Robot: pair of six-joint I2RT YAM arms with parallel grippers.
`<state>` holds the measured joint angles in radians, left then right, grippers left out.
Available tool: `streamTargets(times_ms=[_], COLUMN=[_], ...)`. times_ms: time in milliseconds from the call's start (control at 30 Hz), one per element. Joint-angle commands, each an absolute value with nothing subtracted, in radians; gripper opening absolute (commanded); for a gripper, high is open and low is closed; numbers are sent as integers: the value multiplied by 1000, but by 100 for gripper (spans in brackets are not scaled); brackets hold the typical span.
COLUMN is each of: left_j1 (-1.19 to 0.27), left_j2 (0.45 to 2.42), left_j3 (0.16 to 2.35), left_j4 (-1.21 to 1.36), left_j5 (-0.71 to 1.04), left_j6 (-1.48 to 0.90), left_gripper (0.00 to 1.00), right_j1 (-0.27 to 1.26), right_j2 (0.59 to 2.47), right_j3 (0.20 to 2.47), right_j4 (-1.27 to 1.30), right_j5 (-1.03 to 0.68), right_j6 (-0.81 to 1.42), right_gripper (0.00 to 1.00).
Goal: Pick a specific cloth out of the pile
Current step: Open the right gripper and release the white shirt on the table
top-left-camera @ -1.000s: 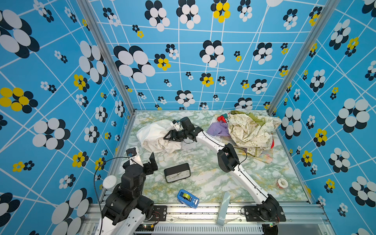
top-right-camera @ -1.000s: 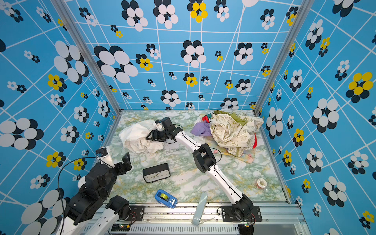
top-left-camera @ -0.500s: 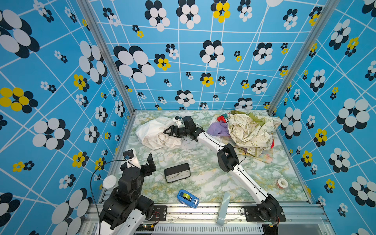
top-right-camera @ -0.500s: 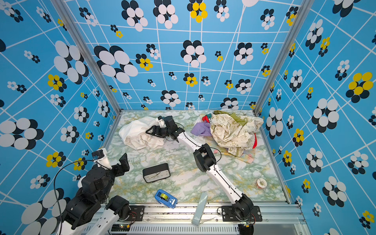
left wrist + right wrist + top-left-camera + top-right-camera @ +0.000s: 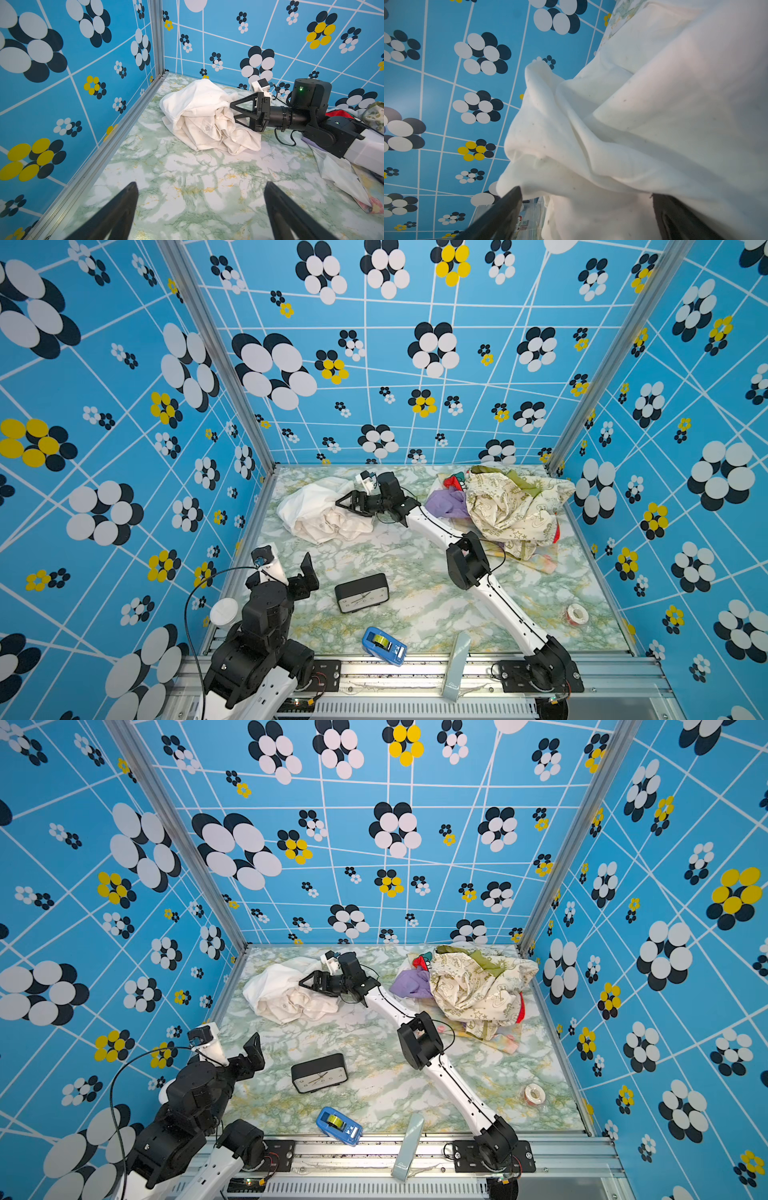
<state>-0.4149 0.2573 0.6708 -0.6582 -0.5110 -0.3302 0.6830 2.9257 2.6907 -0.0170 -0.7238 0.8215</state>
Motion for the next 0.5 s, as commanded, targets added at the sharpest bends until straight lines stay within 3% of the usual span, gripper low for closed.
streamTargets(times_ms=[0,467], left_j1=[-423,-423], left_j2=[270,280], left_j3=[693,731], left_j4=[-644,-688], left_j5=[-540,-522], left_j6=[-343,-359], left_gripper=[96,96], right_j1=[683,741], right_j2=[2793,2487], right_j3=[2662,2467], right_j4=[-122,-517], right_j5=[-723,-596], right_j6=[741,466], right_gripper=[99,99])
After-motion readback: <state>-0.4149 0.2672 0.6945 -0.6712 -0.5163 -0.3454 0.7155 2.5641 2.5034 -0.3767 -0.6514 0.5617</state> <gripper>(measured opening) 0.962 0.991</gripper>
